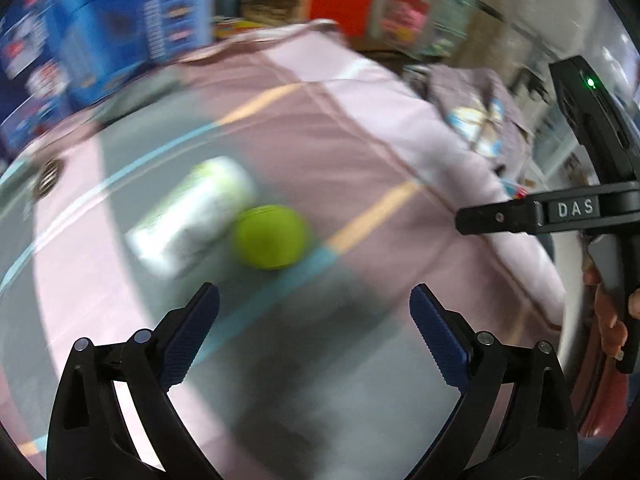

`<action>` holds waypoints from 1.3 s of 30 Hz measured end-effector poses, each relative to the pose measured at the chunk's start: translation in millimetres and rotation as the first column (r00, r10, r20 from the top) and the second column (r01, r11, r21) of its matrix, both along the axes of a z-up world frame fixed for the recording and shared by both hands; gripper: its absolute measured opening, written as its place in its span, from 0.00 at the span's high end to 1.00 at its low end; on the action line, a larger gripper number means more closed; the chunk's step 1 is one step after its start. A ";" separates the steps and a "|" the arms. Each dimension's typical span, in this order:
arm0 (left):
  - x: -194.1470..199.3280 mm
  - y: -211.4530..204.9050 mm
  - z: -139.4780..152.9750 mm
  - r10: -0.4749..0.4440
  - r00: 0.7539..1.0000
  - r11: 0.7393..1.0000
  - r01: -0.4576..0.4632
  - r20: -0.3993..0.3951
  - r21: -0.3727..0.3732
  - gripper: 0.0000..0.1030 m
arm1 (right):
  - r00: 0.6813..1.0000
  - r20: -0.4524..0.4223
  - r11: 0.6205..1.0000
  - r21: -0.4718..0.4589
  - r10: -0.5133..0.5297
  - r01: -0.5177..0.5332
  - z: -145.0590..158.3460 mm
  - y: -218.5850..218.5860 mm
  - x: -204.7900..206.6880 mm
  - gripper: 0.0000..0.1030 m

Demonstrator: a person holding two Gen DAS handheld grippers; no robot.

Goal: Collect trash
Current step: 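Move both tools back over the bed toward the bottle and lid, then grasp the lime-green lid with the right tool while the left tool grasps the pill bottle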

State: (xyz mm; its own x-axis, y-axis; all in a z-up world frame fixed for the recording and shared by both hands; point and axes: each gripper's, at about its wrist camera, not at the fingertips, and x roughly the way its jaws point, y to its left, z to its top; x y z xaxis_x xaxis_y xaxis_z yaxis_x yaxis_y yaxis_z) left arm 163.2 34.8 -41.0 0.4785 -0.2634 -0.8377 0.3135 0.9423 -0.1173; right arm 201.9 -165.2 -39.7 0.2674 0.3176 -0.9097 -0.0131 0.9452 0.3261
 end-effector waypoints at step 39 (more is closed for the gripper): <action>88.0 55.2 -34.5 -0.016 0.999 0.998 0.019 -0.035 0.061 0.06 | 0.997 0.034 0.994 -0.082 0.072 -0.069 -27.2 77.4 68.1 0.48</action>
